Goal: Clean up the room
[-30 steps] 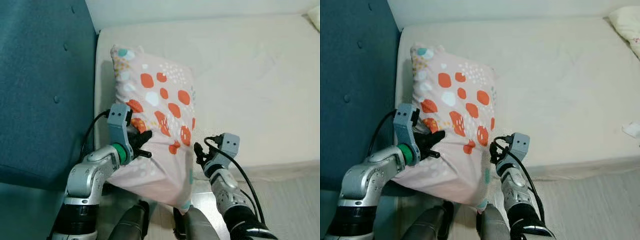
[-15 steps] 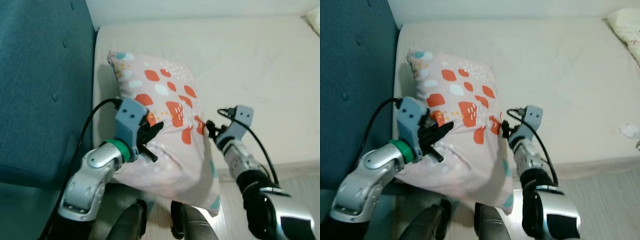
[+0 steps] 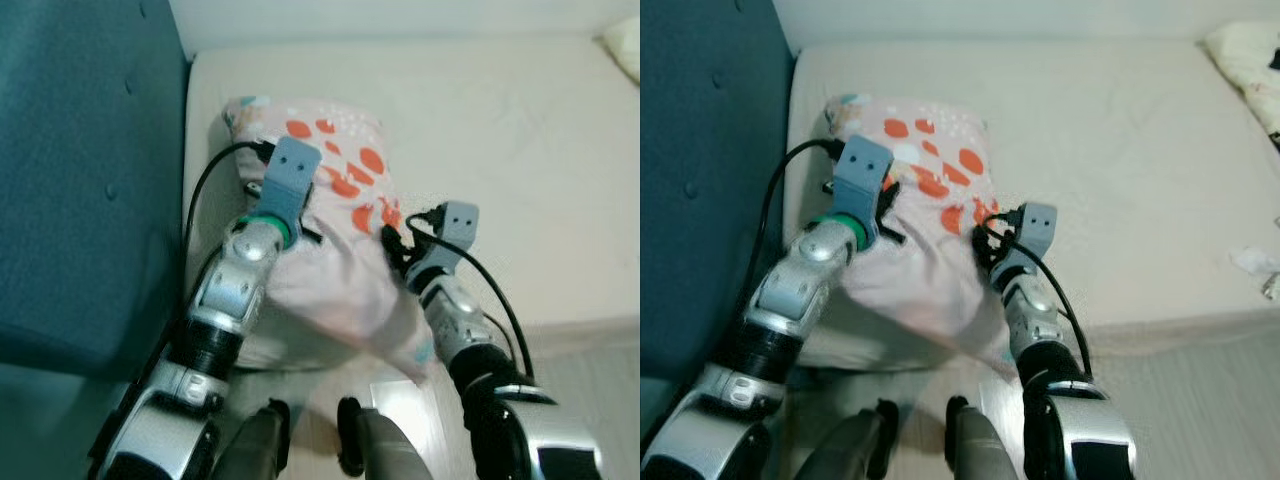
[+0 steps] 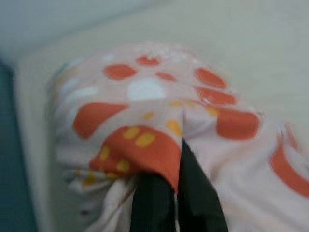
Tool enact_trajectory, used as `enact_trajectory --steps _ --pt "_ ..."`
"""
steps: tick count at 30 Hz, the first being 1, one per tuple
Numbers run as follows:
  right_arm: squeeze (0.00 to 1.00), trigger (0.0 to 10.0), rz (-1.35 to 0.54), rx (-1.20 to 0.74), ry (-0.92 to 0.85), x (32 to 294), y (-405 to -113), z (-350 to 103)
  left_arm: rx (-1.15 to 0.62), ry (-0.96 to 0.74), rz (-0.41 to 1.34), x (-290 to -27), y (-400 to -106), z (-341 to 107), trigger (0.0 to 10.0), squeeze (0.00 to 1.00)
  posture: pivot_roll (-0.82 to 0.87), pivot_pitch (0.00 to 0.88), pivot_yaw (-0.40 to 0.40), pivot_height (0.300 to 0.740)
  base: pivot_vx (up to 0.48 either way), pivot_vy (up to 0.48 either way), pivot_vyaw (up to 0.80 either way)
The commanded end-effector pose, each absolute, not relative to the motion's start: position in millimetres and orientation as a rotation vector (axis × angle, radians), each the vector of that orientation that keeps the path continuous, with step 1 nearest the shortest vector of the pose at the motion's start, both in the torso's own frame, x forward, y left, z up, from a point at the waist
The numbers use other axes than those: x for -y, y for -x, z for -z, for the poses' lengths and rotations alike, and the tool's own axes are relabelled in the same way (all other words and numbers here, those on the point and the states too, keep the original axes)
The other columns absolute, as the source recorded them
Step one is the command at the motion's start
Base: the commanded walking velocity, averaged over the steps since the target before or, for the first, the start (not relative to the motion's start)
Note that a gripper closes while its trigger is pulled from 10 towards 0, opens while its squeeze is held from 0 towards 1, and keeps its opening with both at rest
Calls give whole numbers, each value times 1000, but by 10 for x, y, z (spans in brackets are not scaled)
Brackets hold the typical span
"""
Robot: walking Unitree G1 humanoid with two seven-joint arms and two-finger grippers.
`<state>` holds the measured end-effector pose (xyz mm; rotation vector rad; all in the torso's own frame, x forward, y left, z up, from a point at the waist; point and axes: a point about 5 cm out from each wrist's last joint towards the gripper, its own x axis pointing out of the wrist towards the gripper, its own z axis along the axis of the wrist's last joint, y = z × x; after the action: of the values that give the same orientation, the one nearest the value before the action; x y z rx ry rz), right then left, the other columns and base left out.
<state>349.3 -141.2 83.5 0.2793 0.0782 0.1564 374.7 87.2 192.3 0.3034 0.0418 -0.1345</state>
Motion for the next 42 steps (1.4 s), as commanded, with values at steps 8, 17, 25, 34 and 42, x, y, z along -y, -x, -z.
enact_trajectory --steps 8,17,25,34,42 --pt "0 10000 -331 -63 -216 1040 -3179 -662 346 -382 -315 -1409 -3958 -2786 10000 0 -23 136 14 740 0 0 0" --pt "0 10000 -356 -62 -221 956 -3116 -681 494 -280 -566 -1605 -3913 -3037 10000 0 -23 132 11 740 0 0 0" --pt "0 10000 -359 -62 -211 958 -3105 -700 425 -195 -605 -1601 -3971 -2964 10000 0 -27 134 9 740 0 0 0" --pt "0 10000 -338 -70 -209 996 -3077 -682 205 -396 -453 -1481 -4009 -2324 10000 0 -17 144 22 740 0 0 0" --pt "0 10000 -343 -81 -207 979 -3073 -672 -28 -521 -374 -1666 -3837 -1626 10000 0 -5 146 28 740 0 0 0"
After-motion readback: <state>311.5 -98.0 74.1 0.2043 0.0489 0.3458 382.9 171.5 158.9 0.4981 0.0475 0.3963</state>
